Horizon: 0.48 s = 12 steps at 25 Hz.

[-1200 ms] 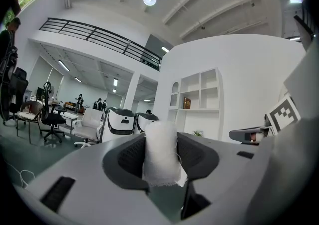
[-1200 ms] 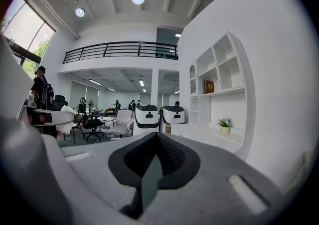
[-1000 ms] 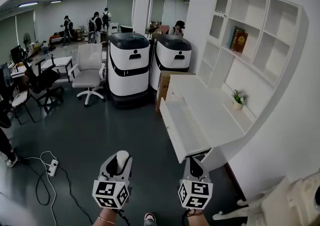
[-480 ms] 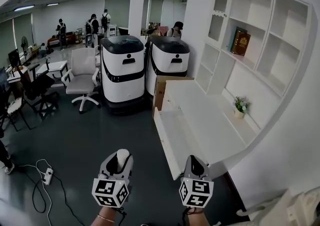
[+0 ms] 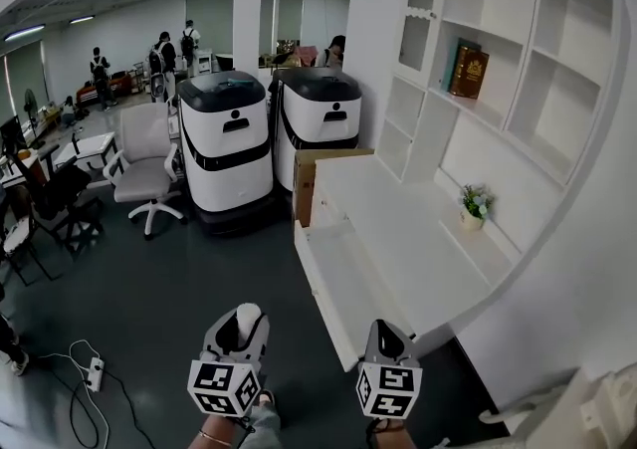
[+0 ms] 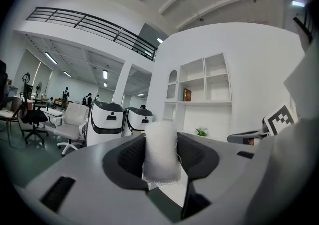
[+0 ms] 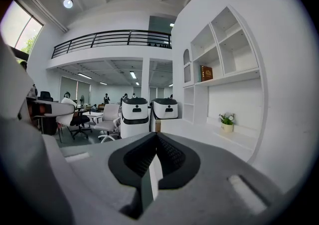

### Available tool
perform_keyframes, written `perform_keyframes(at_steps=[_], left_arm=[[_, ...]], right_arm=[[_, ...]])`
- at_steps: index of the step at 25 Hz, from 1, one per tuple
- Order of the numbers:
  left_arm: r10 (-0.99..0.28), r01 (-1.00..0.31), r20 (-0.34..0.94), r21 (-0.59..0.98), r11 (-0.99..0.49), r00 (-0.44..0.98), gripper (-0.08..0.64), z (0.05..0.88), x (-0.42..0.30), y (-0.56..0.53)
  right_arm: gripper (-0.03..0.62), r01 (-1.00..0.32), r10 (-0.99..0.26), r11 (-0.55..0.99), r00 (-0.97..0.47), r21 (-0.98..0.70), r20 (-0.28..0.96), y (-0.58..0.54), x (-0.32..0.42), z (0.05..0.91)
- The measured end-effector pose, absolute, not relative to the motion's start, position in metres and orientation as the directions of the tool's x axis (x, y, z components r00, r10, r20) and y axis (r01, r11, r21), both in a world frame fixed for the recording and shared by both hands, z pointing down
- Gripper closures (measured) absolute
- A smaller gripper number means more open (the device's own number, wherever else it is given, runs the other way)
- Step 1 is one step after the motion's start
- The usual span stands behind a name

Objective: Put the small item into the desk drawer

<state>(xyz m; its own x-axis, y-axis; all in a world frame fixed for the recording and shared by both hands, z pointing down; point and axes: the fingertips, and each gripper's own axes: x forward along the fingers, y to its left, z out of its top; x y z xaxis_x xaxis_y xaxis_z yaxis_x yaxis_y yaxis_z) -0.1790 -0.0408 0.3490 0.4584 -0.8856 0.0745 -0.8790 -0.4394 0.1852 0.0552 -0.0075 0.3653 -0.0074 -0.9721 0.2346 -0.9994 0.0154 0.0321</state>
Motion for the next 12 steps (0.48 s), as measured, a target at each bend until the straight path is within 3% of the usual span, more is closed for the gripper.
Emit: perform_keyframes(at_steps=[12], left_arm=[[-0.803,-0.799,0.054,0.154,-0.581,0.594,0.385,0.333,-0.162,-0.192]], right_arm=[[0.588,-0.992,-0.969,-0.120,0.127,0.043,0.210,-0.129,0.058,0.345]])
